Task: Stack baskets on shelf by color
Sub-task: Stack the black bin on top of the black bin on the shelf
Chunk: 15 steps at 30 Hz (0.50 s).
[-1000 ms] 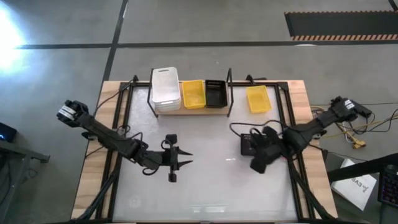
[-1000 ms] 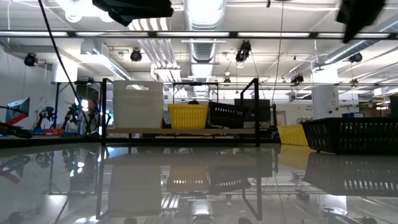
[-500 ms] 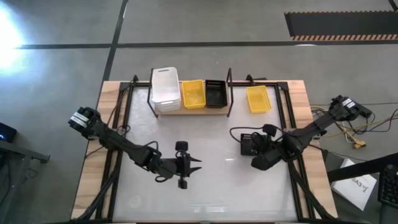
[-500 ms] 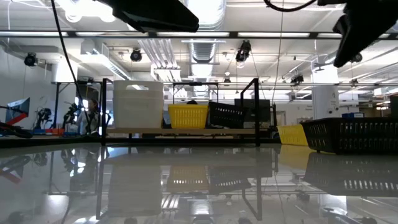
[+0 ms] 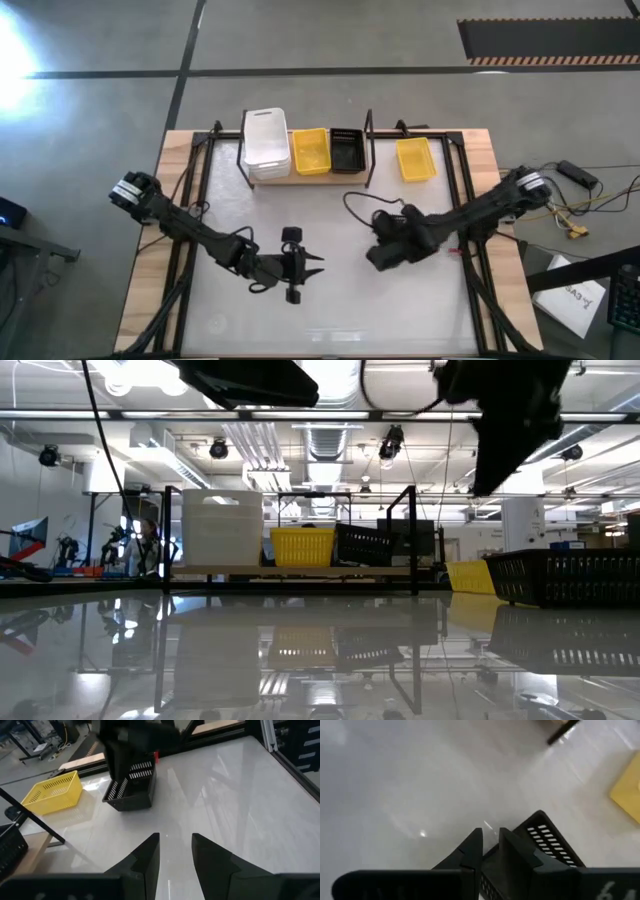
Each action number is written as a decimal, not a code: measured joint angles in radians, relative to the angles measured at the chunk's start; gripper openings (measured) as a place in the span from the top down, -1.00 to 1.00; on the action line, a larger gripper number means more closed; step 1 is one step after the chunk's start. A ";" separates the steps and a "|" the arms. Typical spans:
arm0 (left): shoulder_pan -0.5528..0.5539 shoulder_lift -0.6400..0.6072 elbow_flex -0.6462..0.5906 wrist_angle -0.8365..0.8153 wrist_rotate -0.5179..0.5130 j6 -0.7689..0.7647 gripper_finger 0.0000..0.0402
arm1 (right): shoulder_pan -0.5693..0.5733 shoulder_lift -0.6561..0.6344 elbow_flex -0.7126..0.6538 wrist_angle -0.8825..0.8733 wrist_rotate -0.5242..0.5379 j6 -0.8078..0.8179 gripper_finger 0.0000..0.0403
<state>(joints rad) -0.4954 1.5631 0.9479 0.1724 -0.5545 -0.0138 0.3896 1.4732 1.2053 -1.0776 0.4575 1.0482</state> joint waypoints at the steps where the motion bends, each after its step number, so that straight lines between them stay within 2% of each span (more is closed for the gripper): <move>1: -0.002 0.000 -0.003 -0.002 0.000 -0.001 0.52 | -0.009 0.031 0.014 -0.014 -0.015 0.006 0.68; 6: -0.020 0.001 -0.012 -0.003 0.001 -0.006 0.52 | -0.041 0.142 0.059 -0.151 -0.109 0.104 0.42; 9: -0.035 0.001 -0.018 -0.003 0.001 -0.007 0.52 | -0.053 0.183 0.069 -0.239 -0.121 0.169 0.25; 12: -0.050 0.001 -0.023 -0.003 0.001 -0.007 0.52 | -0.069 0.191 0.063 -0.218 -0.122 0.194 0.16; 15: -0.063 0.001 -0.025 -0.002 0.001 -0.008 0.52 | -0.096 0.192 0.040 -0.168 -0.143 0.198 0.15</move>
<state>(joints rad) -0.5584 1.5642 0.9224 0.1703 -0.5533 -0.0213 0.2931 1.6650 1.2458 -1.2452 0.3148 1.2457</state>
